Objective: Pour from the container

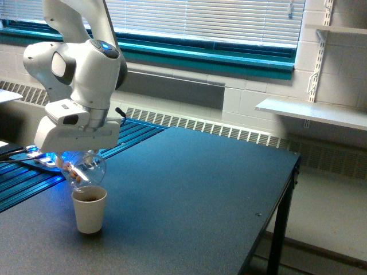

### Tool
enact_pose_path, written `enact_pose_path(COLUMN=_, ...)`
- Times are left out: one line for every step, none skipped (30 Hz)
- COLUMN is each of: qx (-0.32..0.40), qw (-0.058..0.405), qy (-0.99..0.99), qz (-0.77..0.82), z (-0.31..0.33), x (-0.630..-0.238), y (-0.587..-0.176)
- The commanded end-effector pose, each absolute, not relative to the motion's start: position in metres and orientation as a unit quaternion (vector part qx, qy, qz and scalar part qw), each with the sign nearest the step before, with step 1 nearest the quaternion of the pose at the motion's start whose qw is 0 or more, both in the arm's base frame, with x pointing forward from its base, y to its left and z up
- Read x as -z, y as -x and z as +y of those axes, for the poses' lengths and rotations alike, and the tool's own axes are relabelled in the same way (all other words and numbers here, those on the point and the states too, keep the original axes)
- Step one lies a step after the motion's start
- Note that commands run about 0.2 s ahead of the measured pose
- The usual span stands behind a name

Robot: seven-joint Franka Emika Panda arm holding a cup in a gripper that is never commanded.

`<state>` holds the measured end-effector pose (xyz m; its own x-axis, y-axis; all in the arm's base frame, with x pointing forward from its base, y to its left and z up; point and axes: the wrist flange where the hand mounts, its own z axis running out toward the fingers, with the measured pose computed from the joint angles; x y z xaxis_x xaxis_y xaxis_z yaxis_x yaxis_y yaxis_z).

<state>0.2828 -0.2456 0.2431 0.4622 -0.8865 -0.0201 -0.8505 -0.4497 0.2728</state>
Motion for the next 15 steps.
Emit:
enact_pose_path(qx=0.090, qw=0.119, qy=-0.853, qz=-0.501, z=-0.2425, x=-0.2403, y=-0.2793)
enact_pose_path(qx=0.092, qw=0.121, qy=-0.853, qz=-0.500, z=-0.2427, x=-0.2398, y=-0.2784)
enact_pose_path(qx=0.094, qw=0.122, qy=-0.853, qz=-0.499, z=-0.2427, x=-0.2392, y=-0.2774)
enact_pose_path(qx=0.094, qw=0.123, qy=-0.853, qz=-0.498, z=-0.2429, x=-0.2392, y=-0.2773)
enact_pose_path(qx=0.093, qw=0.123, qy=-0.853, qz=-0.498, z=-0.2433, x=-0.2397, y=-0.2779)
enact_pose_path(qx=0.092, qw=0.124, qy=-0.853, qz=-0.498, z=-0.2435, x=-0.2401, y=-0.2786)
enact_pose_path(qx=0.093, qw=0.124, qy=-0.854, qz=-0.497, z=-0.2436, x=-0.2402, y=-0.2790)
enact_pose_path(qx=0.094, qw=0.124, qy=-0.854, qz=-0.497, z=-0.2438, x=-0.2399, y=-0.2787)
enact_pose_path(qx=0.095, qw=0.126, qy=-0.854, qz=-0.496, z=-0.2440, x=-0.2392, y=-0.2778)
enact_pose_path(qx=0.096, qw=0.127, qy=-0.854, qz=-0.495, z=-0.2442, x=-0.2387, y=-0.2773)
enact_pose_path(qx=0.094, qw=0.125, qy=-0.854, qz=-0.495, z=-0.2440, x=-0.2394, y=-0.2788)
enact_pose_path(qx=0.094, qw=0.125, qy=-0.854, qz=-0.496, z=-0.2441, x=-0.2398, y=-0.2797)
enact_pose_path(qx=0.094, qw=0.126, qy=-0.854, qz=-0.496, z=-0.2446, x=-0.2398, y=-0.2798)
enact_pose_path(qx=0.095, qw=0.126, qy=-0.854, qz=-0.495, z=-0.2447, x=-0.2396, y=-0.2797)
enact_pose_path(qx=0.096, qw=0.126, qy=-0.855, qz=-0.495, z=-0.2446, x=-0.2392, y=-0.2797)
